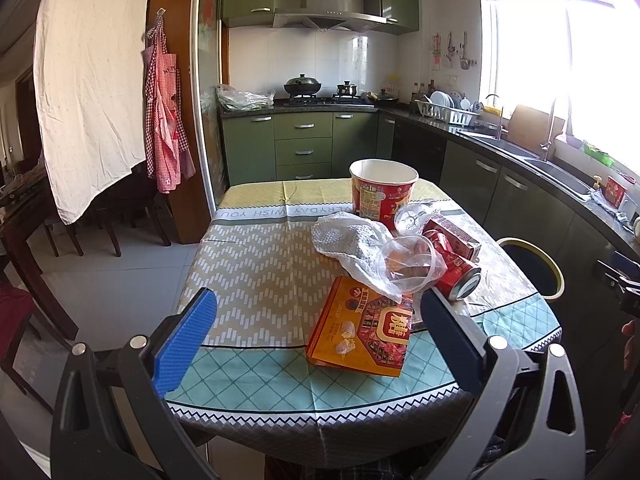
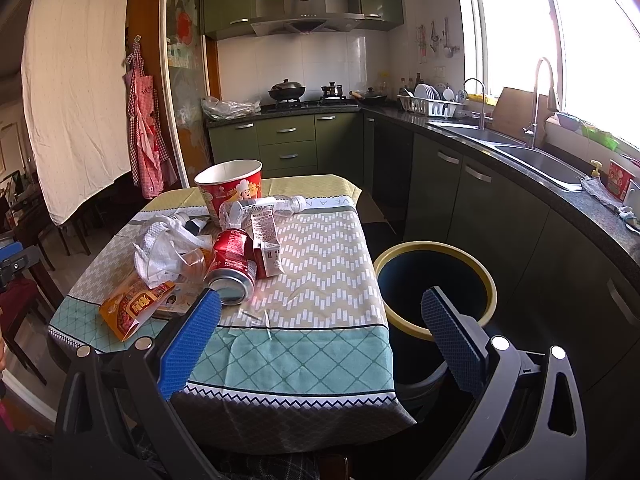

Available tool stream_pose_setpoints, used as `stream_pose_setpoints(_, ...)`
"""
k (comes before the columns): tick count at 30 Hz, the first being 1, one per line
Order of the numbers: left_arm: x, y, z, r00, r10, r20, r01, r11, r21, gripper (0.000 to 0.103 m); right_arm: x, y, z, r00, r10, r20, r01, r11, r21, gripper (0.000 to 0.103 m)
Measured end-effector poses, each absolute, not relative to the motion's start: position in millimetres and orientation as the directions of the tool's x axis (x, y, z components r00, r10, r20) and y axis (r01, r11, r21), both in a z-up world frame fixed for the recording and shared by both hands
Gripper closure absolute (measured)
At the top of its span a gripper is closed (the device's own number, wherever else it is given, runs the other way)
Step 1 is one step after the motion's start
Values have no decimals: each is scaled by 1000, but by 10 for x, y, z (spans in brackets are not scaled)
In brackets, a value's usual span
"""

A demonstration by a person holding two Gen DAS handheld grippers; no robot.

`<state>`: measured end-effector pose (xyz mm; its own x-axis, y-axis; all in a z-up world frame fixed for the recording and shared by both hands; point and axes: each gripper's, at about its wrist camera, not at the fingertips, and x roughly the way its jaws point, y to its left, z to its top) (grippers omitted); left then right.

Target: Collect trash

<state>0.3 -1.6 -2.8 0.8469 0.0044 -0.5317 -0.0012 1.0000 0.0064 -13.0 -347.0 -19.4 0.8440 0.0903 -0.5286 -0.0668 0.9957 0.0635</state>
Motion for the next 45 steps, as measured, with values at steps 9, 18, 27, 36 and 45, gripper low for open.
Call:
stream_pose_setpoints(9,9,-11,-33,846,3,-533,0,1000,6,6,-117,-3455,-222,843,89,-531,-66,996,62,4)
stream_pose_setpoints(18,12,0,-49,844,2,-536,1,1000,5,6,-106,-3465,-217,841,87,-534,-65,996,61,4)
stream_pose_setpoints(27,9,-3,-53,845,4,-535,-1,1000,7,6,-98,-3457,-222,840,89,-536,-66,996,60,4)
stream_pose_setpoints(36,1,-10,-84,841,4,-541,-2,1000,6,6,-101,-3443,-234,839,89,-536,-68,996,60,4)
stream_pose_setpoints(45,1,-11,-87,841,5,-541,-2,1000,6,6,-95,-3440,-235,839,90,-536,-68,996,61,4)
